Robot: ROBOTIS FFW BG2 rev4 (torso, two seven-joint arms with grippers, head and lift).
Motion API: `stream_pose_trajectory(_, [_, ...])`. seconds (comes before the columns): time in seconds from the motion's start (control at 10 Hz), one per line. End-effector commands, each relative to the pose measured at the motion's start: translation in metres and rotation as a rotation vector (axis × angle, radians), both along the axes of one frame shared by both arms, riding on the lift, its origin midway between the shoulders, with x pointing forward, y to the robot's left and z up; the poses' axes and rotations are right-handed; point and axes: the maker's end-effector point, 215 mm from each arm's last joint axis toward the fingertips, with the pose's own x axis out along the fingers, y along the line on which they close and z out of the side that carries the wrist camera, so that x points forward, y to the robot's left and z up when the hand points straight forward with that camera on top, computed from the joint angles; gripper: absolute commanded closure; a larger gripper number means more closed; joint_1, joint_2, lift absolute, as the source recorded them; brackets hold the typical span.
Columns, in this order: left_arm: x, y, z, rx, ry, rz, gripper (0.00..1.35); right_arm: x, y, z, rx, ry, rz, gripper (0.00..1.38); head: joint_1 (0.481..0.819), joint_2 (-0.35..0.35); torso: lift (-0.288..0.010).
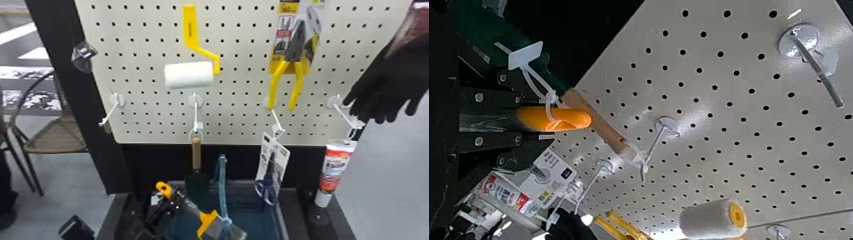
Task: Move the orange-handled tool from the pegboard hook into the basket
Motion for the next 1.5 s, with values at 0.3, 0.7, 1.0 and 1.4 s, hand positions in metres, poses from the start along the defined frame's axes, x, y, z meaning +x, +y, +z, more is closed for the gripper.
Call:
stream_pose_trajectory(0.3, [0.001, -0.012, -0.010, -0.012, 0.019, -0.021, 1.17, 0.000, 0.000, 0.000, 0.000, 0.001, 0.000, 0.50, 0.549, 0.000, -0.100])
stream_pose_trajectory(0.7, [0.000, -0.016, -0.016, -0.008, 0.046, -0.054, 0.19, 0.000, 0.000, 0.000, 0.001, 0.001, 0.000, 0.50, 0.549, 0.000, -0.100])
stream_pose_trajectory(1.0, [0.000, -0.016, -0.017, -0.004, 0.049, -0.060, 0.17, 0.000, 0.000, 0.000, 0.001, 0.001, 0.000, 0.50, 0.549, 0.000, -0.100])
stream_pose_trajectory(1.4, [0.000, -0.015, -0.017, -0.005, 0.051, -0.059, 0.17, 0.000, 0.000, 0.000, 0.001, 0.001, 0.000, 0.50, 0.549, 0.000, -0.100])
